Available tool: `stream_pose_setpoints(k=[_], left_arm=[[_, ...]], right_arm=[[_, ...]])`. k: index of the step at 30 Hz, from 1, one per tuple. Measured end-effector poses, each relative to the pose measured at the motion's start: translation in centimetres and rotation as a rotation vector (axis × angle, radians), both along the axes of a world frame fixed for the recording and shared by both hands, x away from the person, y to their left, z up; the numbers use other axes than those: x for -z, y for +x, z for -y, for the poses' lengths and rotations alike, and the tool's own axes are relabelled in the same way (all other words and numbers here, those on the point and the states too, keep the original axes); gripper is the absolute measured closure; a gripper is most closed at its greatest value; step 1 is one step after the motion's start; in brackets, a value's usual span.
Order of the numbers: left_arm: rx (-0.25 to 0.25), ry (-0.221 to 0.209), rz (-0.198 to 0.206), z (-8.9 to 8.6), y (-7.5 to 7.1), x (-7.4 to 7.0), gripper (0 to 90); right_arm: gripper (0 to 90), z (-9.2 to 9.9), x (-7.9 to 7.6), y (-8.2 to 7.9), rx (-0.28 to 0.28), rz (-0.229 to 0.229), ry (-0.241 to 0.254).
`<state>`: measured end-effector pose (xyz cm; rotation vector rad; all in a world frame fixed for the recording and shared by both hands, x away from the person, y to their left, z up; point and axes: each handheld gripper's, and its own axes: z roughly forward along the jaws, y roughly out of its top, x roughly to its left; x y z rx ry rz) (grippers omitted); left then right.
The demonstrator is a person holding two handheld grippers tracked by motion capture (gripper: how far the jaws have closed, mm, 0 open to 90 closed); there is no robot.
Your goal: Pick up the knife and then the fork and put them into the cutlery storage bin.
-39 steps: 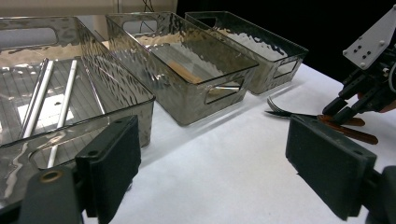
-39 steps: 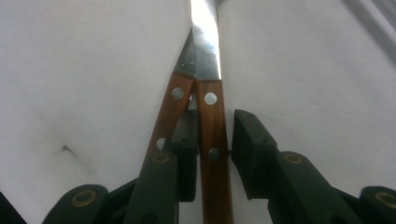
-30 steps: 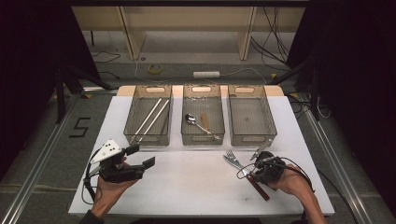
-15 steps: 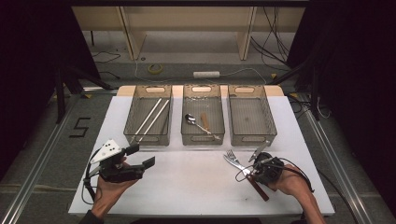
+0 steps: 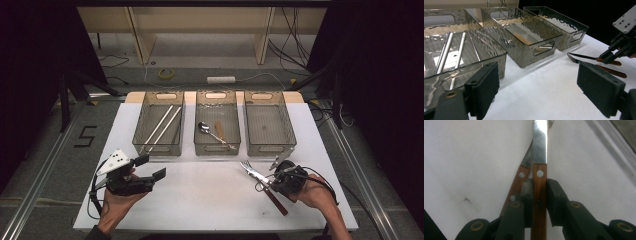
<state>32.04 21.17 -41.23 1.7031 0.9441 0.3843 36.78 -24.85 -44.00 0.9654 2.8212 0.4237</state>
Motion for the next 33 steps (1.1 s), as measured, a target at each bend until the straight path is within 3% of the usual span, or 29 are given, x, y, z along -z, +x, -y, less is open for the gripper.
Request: stream_pose_setpoints(k=[9,14,17,33], left_arm=[[-0.006,-0.003,0.002,-0.1,0.0,0.0,17.7],[-0.007,-0.006,0.002,-0.2,0.0,0.0,17.7],[-0.011,-0.023,-0.001,-0.3,0.0,0.0,17.7],[-0.015,-0.025,0.016,-0.4,0.0,0.0,16.5]], right_arm=[[77.7,0.3,-1.5,-0.1,-0.015,0.032,0.067],[77.6,0.9,-2.7,0.5,0.006,0.06,0.108],[77.6,1.1,-3.3,1.1,0.016,0.073,0.132],[77.6,1.9,-5.9,5.7,0.113,0.149,0.226]])
